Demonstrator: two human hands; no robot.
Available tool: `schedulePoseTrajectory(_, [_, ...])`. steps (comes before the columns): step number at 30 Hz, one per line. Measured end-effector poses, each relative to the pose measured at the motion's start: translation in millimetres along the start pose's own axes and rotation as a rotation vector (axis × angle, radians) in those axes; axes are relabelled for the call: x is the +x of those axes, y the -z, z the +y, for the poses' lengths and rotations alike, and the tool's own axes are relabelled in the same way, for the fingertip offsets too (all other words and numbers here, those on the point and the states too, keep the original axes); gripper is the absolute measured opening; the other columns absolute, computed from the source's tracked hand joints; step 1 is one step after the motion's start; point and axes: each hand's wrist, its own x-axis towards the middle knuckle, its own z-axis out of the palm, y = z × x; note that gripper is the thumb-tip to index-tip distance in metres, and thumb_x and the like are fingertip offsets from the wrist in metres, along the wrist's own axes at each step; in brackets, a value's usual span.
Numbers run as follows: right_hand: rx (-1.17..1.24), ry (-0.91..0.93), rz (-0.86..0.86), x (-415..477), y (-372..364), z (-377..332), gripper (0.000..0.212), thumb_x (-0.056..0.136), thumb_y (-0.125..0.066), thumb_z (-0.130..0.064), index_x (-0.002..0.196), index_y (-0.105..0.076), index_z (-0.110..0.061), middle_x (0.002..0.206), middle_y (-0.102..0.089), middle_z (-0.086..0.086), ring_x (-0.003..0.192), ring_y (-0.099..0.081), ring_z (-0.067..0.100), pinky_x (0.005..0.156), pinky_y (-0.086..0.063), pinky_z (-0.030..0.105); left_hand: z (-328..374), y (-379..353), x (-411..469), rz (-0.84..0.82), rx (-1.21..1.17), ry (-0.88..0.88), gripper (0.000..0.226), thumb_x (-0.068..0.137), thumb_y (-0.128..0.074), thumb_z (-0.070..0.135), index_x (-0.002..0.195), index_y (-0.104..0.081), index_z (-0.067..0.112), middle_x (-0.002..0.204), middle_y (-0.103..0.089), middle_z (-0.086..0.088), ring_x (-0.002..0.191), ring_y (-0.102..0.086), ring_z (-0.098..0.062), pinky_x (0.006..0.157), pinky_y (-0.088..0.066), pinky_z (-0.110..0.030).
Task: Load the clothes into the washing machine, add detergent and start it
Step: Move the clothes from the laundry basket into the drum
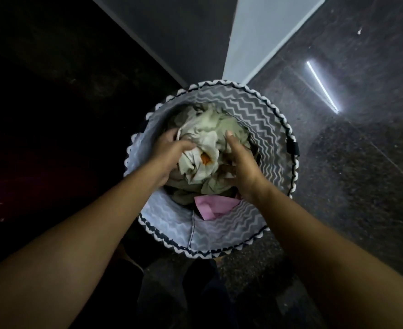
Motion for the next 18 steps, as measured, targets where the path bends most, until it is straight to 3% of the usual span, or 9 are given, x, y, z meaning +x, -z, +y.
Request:
schedulePoseTrajectory(2, [0.127, -0.078, -0.060, -2.9, 3.5, -5.9, 0.062, 0.089, -0.052, -0.074, 0.126, -0.069, -0.027, 0.118, -0.074, 0.001, 0.106, -0.072, 0.024, 0.081, -0.058, 0.041, 1.3, -1.0, -27.6, -0.113, 0.029, -0.070, 0.045, 0.082, -0.073, 0.005, 0.122, -0.064, 0.024, 0.106, -0.074, 0.002, 0.096, -0.071, -0.020, 0.066, -0.054, -0.021])
schedulePoseTrajectory(5, [0.154, -0.145, -0.107, -10.9, 8.0, -6.2, 0.073, 0.075, -0.076, -0.066, 0.129, -0.068, -0.016, 0.124, -0.072, 0.013, 0.110, -0.072, 0.034, 0.085, -0.058, 0.052, -4.5, -2.4, -65.3, -0.261, 0.084, -0.138, 0.054, 0.075, -0.079, 0.014, 0.121, -0.056, 0.031, 0.111, -0.075, 0.001, 0.104, -0.072, -0.018, 0.084, -0.058, -0.032])
schedulePoseTrajectory(7, [0.195, -0.139, -0.010, -15.4, 12.9, -3.6, 0.062, 0.080, -0.080, -0.045, 0.129, -0.067, -0.009, 0.123, -0.072, 0.017, 0.107, -0.072, 0.037, 0.084, -0.059, 0.052, -5.7, -4.0, -82.3, -0.331, 0.065, -0.157, 0.058, 0.084, -0.079, 0.017, 0.130, -0.047, 0.033, 0.110, -0.075, 0.001, 0.097, -0.073, -0.012, 0.075, -0.057, -0.026])
schedulePoseTrajectory(9, [0.232, -0.066, 0.087, -23.7, 18.0, -2.1, 0.039, 0.092, -0.071, -0.026, 0.126, -0.068, -0.008, 0.118, -0.074, 0.016, 0.105, -0.074, 0.034, 0.092, -0.058, 0.054, -6.9, -2.2, -94.6, -0.285, 0.045, -0.150, 0.049, 0.095, -0.069, 0.028, 0.133, -0.041, 0.040, 0.101, -0.073, 0.004, 0.074, -0.069, -0.005, 0.062, -0.051, -0.021])
schedulePoseTrajectory(11, [0.251, -0.018, 0.112, -34.7, 19.8, -3.1, 0.029, 0.097, -0.067, -0.023, 0.123, -0.070, -0.010, 0.116, -0.076, 0.013, 0.106, -0.073, 0.031, 0.099, -0.055, 0.054, -12.2, 6.1, -96.6, -0.133, 0.046, -0.111, 0.041, 0.099, -0.060, 0.041, 0.136, -0.043, 0.038, 0.102, -0.071, 0.002, 0.066, -0.064, -0.007, 0.060, -0.050, -0.023])
schedulePoseTrajectory(12, [0.251, 0.005, 0.110, -40.6, 18.9, -3.3, 0.027, 0.098, -0.065, -0.024, 0.122, -0.070, -0.012, 0.115, -0.076, 0.011, 0.107, -0.073, 0.030, 0.100, -0.054, 0.054, -15.3, 11.4, -95.2, -0.053, 0.061, -0.083, 0.050, 0.097, -0.060, 0.048, 0.141, -0.043, 0.032, 0.107, -0.071, 0.000, 0.071, -0.065, -0.009, 0.064, -0.053, -0.026])
schedulePoseTrajectory(14, [0.233, 0.055, 0.118, -57.3, 12.8, -8.4, 0.026, 0.101, -0.062, -0.029, 0.120, -0.071, -0.014, 0.114, -0.076, 0.009, 0.107, -0.073, 0.028, 0.101, -0.054, 0.053, -17.7, 22.7, -92.6, 0.059, 0.116, -0.025, 0.087, 0.079, -0.064, 0.069, 0.149, -0.036, 0.027, 0.121, -0.068, -0.001, 0.098, -0.069, -0.017, 0.086, -0.058, -0.042])
schedulePoseTrajectory(16, [0.192, 0.100, 0.127, -77.4, 3.7, -15.7, 0.032, 0.101, -0.061, -0.038, 0.119, -0.073, -0.015, 0.113, -0.077, 0.008, 0.105, -0.074, 0.027, 0.099, -0.056, 0.053, -12.0, 30.5, -91.2, 0.133, 0.130, 0.038, 0.116, 0.061, -0.063, 0.079, 0.157, -0.024, 0.026, 0.148, -0.053, -0.002, 0.132, -0.054, -0.025, 0.108, -0.046, -0.051])
schedulePoseTrajectory(18, [0.161, 0.127, 0.133, -95.9, -4.9, -23.2, 0.041, 0.098, -0.061, -0.048, 0.117, -0.075, -0.014, 0.110, -0.078, 0.009, 0.103, -0.075, 0.029, 0.096, -0.057, 0.054, -0.5, 34.8, -90.0, 0.165, 0.129, 0.043, 0.117, 0.066, -0.069, 0.075, 0.159, -0.018, 0.027, 0.159, -0.039, -0.001, 0.143, -0.041, -0.024, 0.116, -0.038, -0.049])
